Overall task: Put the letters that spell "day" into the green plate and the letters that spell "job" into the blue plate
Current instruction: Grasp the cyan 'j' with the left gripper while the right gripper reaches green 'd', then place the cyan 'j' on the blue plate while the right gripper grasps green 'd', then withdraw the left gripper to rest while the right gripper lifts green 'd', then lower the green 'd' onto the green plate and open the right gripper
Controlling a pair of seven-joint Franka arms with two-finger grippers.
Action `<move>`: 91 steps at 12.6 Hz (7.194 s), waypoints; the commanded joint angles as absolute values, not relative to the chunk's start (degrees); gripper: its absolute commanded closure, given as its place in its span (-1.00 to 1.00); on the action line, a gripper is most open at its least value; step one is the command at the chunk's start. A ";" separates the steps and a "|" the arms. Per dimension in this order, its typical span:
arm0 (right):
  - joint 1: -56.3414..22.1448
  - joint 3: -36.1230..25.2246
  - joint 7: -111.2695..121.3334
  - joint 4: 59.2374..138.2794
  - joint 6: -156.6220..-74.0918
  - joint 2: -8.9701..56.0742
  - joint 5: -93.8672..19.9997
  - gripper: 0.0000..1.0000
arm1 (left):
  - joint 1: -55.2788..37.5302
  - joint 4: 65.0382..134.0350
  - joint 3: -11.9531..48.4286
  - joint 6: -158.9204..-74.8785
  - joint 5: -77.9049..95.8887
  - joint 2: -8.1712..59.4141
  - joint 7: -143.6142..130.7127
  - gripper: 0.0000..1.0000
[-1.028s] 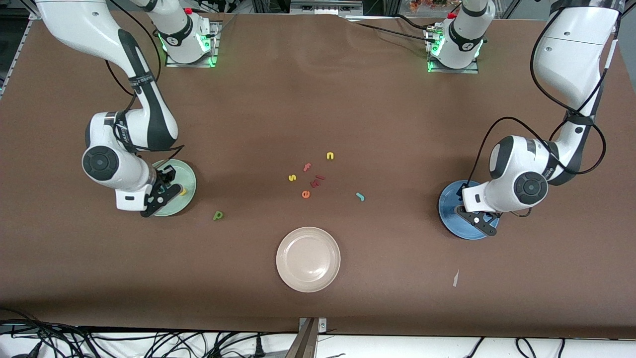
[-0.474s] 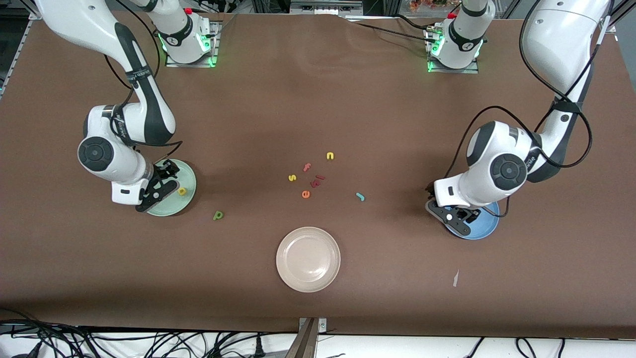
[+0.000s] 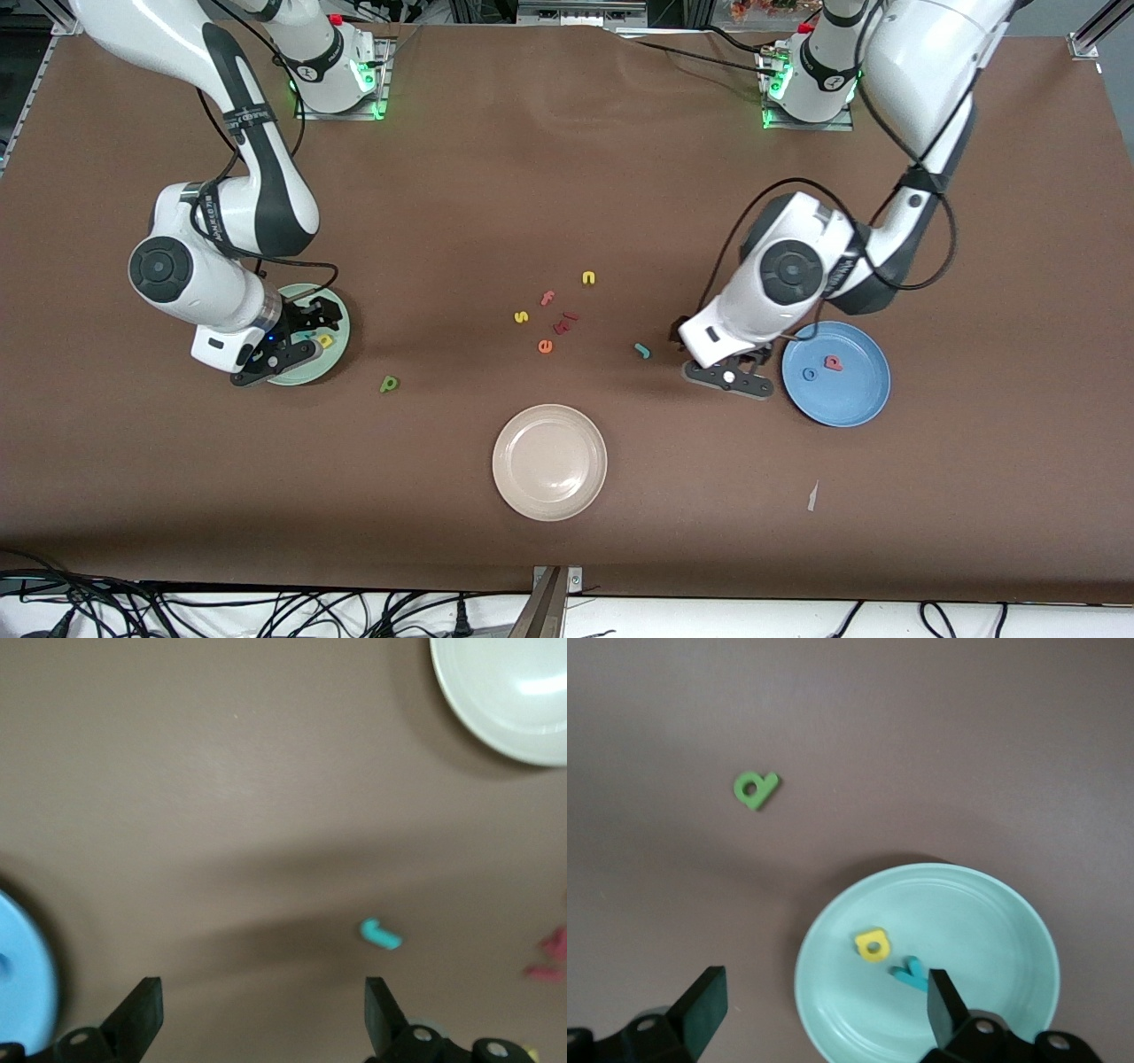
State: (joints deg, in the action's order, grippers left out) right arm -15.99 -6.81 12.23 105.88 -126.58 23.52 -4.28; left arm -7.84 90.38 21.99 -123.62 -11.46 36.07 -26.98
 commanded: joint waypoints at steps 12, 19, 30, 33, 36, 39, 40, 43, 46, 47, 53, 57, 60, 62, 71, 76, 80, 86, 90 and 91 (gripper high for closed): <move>-21.09 -7.47 -20.21 98.53 -123.31 26.89 -8.35 -1.00 | -18.10 79.45 17.23 -122.70 -12.39 49.48 -65.92 -1.00; -21.09 -7.47 -20.21 95.71 -123.66 27.86 -4.67 -1.00 | -18.37 79.54 17.23 -123.13 -11.77 51.42 -68.38 -0.44; -21.53 -7.21 -20.65 90.79 -124.19 35.85 -4.92 -1.00 | -18.63 79.02 17.31 -123.67 -12.39 51.16 -67.85 1.00; -21.97 -7.03 -27.40 87.29 -124.37 39.01 -4.83 -1.00 | -18.72 78.75 17.31 -118.06 -15.62 47.74 -67.76 1.00; -22.68 -7.03 -30.92 85.43 -124.19 40.95 -4.92 -1.00 | -15.92 78.66 17.49 -111.72 -19.86 43.69 -59.12 1.00; -22.68 -7.03 -31.29 85.17 -124.54 42.54 -4.92 -1.00 | -10.74 80.50 17.58 -108.13 -19.78 41.49 -40.25 1.00; -22.68 -7.03 -31.12 84.64 -124.63 43.24 -4.92 -1.00 | -9.16 81.12 17.58 -107.15 -19.25 41.48 -32.60 1.00; -22.15 -7.03 -31.20 84.46 -124.54 44.03 -5.79 -1.00 | -2.74 83.58 17.58 -106.17 -19.95 40.52 -15.62 1.00; -22.67 -7.12 -32.34 84.38 -124.72 45.61 -6.94 -0.99 | 3.94 83.76 17.49 -108.44 -20.04 41.57 -3.73 0.95; -22.68 -7.12 -32.17 84.38 -124.72 45.96 -6.86 -0.99 | 5.43 84.80 17.49 -111.07 -20.04 42.18 -1.69 0.95; -23.03 -7.03 -31.91 84.38 -126.39 47.64 -6.50 -0.73 | 7.03 85.25 17.31 -116.10 -20.04 45.35 1.31 -1.00; -22.85 -7.12 -31.64 84.38 -126.47 47.64 -6.42 -0.59 | 6.42 84.73 18.01 -114.79 -19.08 42.46 0.79 -1.00; -22.41 -7.21 -30.33 84.29 -127.52 47.64 -6.42 -0.57 | 6.24 84.64 20.73 -109.88 -18.90 36.06 1.05 -1.00; -22.24 -7.21 -29.19 84.29 -127.53 47.55 -6.42 -0.57 | 5.98 82.37 22.49 -107.95 -18.99 32.01 1.32 -1.00; -22.24 -7.21 -29.35 84.38 -127.79 47.64 -6.50 0.04 | 12.84 78.92 24.87 -98.00 -0.76 19.36 1.67 -1.00; -22.85 -7.21 -29.27 84.46 -130.08 48.16 -6.33 0.48 | -1.47 87.51 4.08 -98.53 -0.02 9.25 2.02 -1.00; -22.94 -7.21 -29.27 84.46 -130.17 48.25 -6.24 0.81 | -5.27 103.15 -0.70 -100.98 1.14 -4.98 1.49 -1.00; -23.03 -7.21 -29.09 84.38 -128.42 46.94 -6.33 1.00 | -4.48 97.13 -0.62 -93.26 1.05 -4.23 2.11 -1.00; -22.24 -7.91 -27.00 79.99 -118.16 45.36 -6.42 1.00 | -4.40 95.89 -0.61 -91.94 0.88 -3.78 2.02 -1.00; -22.24 -8.78 -25.07 79.63 -116.12 44.13 -6.50 1.00 | -4.31 95.89 -0.62 -90.37 0.88 -3.87 2.11 -1.00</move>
State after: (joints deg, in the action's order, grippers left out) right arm -22.67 -7.85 -28.44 81.10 -120.97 46.19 -6.02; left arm -3.90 97.81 0.03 -93.26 0.06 -4.68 1.40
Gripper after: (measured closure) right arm 0.727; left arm 0.000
